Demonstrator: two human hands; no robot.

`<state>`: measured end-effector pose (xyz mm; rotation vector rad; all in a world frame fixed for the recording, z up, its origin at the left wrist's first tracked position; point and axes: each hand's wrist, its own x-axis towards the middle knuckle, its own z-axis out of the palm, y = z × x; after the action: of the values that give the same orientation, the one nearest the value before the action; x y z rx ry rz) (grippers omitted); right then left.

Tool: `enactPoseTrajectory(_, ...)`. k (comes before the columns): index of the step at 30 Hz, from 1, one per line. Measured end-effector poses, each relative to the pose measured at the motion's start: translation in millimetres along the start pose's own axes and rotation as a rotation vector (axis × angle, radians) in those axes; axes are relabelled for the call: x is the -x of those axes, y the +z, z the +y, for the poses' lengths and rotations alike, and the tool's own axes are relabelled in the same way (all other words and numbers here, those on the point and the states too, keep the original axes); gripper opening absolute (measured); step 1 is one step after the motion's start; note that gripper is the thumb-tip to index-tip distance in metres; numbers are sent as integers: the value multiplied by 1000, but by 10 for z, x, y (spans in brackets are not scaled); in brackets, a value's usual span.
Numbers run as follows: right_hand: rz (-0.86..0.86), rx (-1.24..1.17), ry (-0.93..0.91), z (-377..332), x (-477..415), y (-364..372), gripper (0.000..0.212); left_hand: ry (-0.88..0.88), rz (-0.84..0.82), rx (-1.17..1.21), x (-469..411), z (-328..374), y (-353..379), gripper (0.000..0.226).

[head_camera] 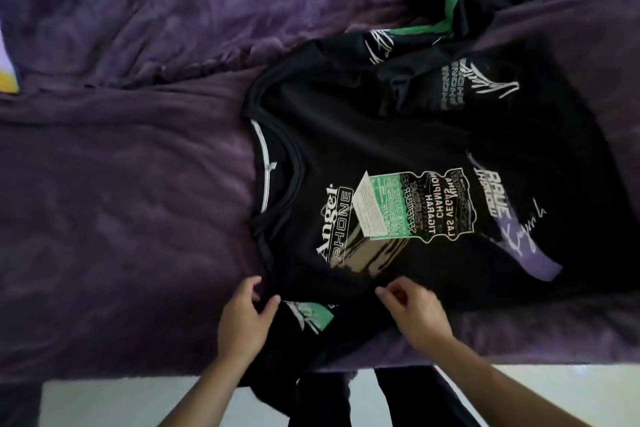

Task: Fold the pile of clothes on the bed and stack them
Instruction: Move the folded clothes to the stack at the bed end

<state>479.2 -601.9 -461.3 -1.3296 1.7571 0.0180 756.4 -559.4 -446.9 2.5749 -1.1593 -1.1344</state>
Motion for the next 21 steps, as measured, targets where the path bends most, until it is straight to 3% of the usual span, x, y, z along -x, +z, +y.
enactPoseTrajectory(4, 133, -18, -58, 54, 408, 350, 27, 3, -165, 99, 159, -236, 38, 13)
enactPoseTrajectory(7, 197, -88, -101, 8, 688, 583, 25, 77, -223, 152, 287, -332, 2, 10)
enactPoseTrajectory(9, 104, -176, 12, -7, 873, 734, 41, 138, -322, 202, 480, -396, -20, 13)
enactPoseTrajectory(11, -30, -438, 190, -36, 1019, 884, 48, 133, -510, 284, 720, -434, -41, 13)
enactPoseTrajectory(14, -150, -876, 429, -113, 1113, 918, 25, 28, -753, 335, 912, -512, -106, 12)
enactPoseTrajectory(16, -97, -1064, 464, -88, 1098, 726, 16, -4, -663, 355, 871, -521, -128, 13)
enactPoseTrajectory(19, 20, -1189, 451, 29, 1094, 229, 16, -97, -271, 456, 659, -343, -81, 28)
enactPoseTrajectory(21, 35, -1173, 413, 155, 1158, -120, 15, -229, -209, 663, 541, -107, 26, 40)
